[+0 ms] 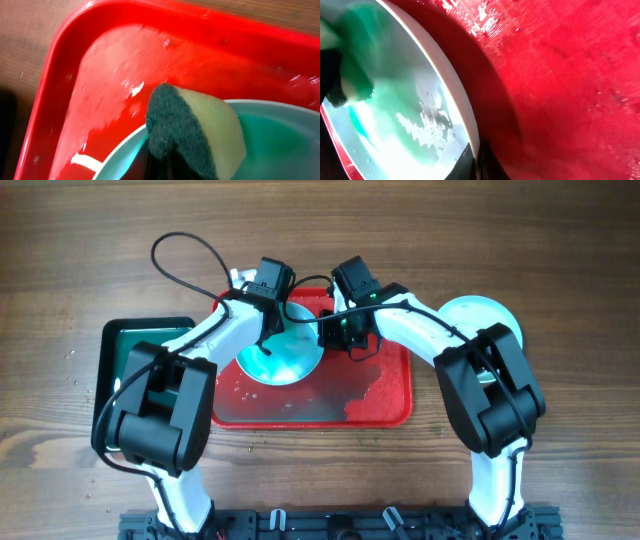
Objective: Clean dirty plates on tray and stack at the side
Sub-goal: 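Scrub the held plate with the sponge in the left gripper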
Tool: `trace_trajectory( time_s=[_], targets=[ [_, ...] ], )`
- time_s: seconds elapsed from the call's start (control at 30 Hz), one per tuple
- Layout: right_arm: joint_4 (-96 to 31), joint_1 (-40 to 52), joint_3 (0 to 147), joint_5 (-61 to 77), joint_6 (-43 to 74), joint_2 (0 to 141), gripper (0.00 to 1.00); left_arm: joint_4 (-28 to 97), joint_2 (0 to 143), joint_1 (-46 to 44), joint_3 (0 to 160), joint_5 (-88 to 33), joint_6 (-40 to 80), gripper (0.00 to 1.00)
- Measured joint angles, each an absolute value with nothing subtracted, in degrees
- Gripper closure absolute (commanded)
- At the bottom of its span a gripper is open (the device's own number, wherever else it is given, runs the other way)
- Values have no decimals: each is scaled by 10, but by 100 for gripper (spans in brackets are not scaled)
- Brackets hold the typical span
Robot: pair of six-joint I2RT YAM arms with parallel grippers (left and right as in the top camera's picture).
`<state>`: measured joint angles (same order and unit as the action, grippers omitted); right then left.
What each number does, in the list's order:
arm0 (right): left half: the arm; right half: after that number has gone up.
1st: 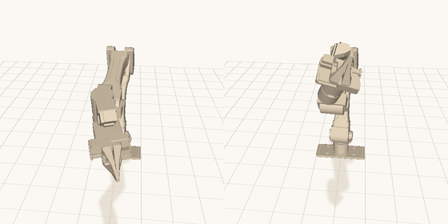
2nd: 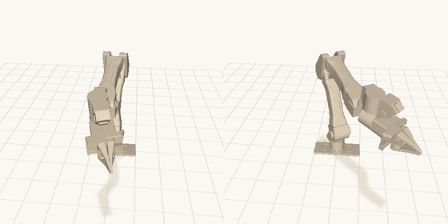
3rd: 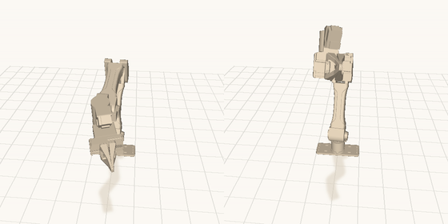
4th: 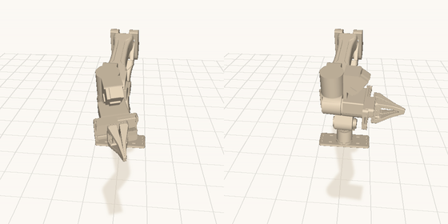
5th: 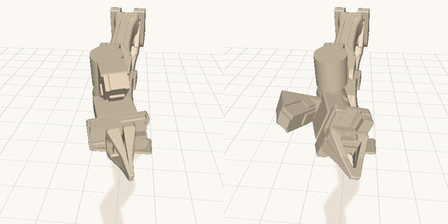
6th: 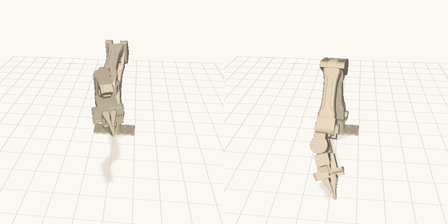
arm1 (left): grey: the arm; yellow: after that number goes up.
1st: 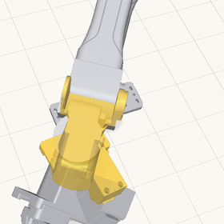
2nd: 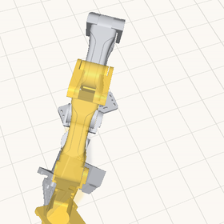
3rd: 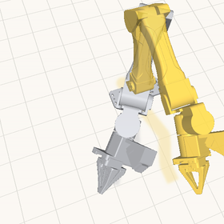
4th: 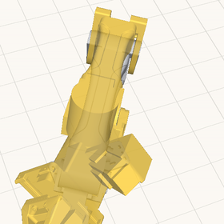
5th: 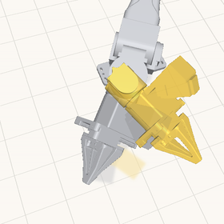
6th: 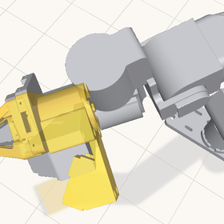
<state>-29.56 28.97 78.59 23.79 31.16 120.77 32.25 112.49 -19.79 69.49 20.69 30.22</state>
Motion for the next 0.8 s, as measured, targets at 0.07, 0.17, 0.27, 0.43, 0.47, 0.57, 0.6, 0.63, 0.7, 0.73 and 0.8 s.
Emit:
trace_trajectory(
  time_s=[0.07,0.17,0.27,0.43,0.47,0.57,0.6,0.63,0.7,0.73,0.8],
  targets=[
    [-299,290,786,238,304,1208,96,373,1121,-197,700,189,332,96],
    [-305,289,786,240,296,1208,96,436,1115,-190,705,135,305,96],
    [-310,287,786,240,289,1207,96,463,1108,-165,705,12,159,96],
    [-311,286,786,240,284,1207,96,478,1129,-172,683,-315,-71,96],
    [-311,286,786,240,284,1207,96,469,1134,-173,679,-339,-88,96],
    [-310,286,786,239,287,1207,96,386,1138,-173,672,-383,-115,96],
    [-310,285,786,238,287,1207,96,357,1138,-173,670,-378,-104,96],
    [-307,283,786,234,289,1207,96,323,1139,-173,667,-366,-86,96],
    [-303,275,788,226,296,1207,96,255,1138,-179,667,-319,-24,96],
    [-303,276,788,225,298,1207,96,224,1138,-181,667,-287,10,96],
    [-303,276,788,224,300,1207,96,188,1136,-185,675,-179,91,96]
  ],
)
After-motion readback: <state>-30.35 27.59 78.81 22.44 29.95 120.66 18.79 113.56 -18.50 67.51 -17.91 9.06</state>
